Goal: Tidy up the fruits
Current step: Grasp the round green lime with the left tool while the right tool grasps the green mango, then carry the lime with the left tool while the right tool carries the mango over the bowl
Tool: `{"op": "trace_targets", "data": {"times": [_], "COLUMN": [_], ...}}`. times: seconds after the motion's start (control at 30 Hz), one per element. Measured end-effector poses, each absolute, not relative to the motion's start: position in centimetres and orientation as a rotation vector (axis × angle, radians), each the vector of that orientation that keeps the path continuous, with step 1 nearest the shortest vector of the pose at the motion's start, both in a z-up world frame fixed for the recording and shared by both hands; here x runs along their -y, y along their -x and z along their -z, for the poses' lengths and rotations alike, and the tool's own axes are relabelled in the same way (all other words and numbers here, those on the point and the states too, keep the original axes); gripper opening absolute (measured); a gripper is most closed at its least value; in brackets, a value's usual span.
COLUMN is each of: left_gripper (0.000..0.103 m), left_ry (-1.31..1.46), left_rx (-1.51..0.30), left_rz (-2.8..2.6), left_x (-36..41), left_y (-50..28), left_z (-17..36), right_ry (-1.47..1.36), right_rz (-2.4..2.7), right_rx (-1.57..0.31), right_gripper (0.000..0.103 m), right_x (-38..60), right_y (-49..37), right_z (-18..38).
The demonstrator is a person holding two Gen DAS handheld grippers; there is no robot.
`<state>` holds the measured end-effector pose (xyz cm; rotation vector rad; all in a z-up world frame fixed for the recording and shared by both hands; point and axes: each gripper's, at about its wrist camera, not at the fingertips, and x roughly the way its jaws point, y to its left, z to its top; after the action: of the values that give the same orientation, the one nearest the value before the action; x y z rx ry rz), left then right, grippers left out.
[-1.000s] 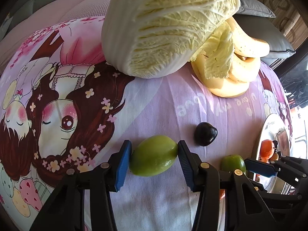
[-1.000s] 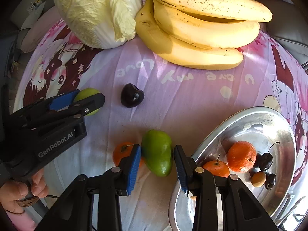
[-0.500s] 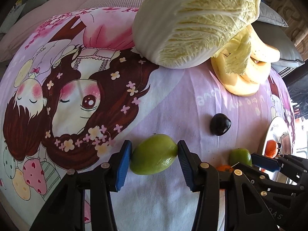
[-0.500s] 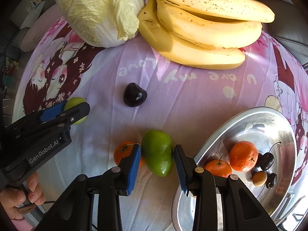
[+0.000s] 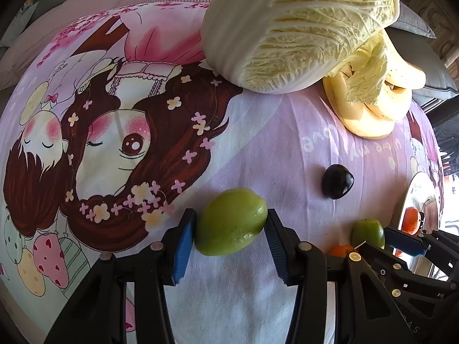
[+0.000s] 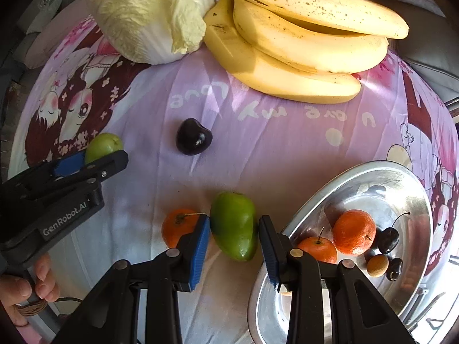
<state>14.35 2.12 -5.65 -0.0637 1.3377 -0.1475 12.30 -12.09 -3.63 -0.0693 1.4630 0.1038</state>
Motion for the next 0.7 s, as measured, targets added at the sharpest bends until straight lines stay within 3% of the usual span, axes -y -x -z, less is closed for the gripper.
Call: {"op": "trace_targets", "data": {"times": [0.4, 0.7], "left_gripper": [0.048, 0.044], "left_ry": [0.076, 0.112], "left_rx": [-1.322, -1.282], "left_rz": [0.146, 0.11], "left_x": [-2.1, -3.4], "left_y": [-14.6, -14.6], "left_z": [4.9, 3.5], "right_ry": [0.064, -0.162], "right_rz": [-0.099, -0.085], "right_rx": [-1.441, -1.334], "right_gripper": [0.038, 0.038], "right_x": [11.2, 13.6], "right_y": [-12.0, -9.9], "right_z": [4.0, 3.4]}}
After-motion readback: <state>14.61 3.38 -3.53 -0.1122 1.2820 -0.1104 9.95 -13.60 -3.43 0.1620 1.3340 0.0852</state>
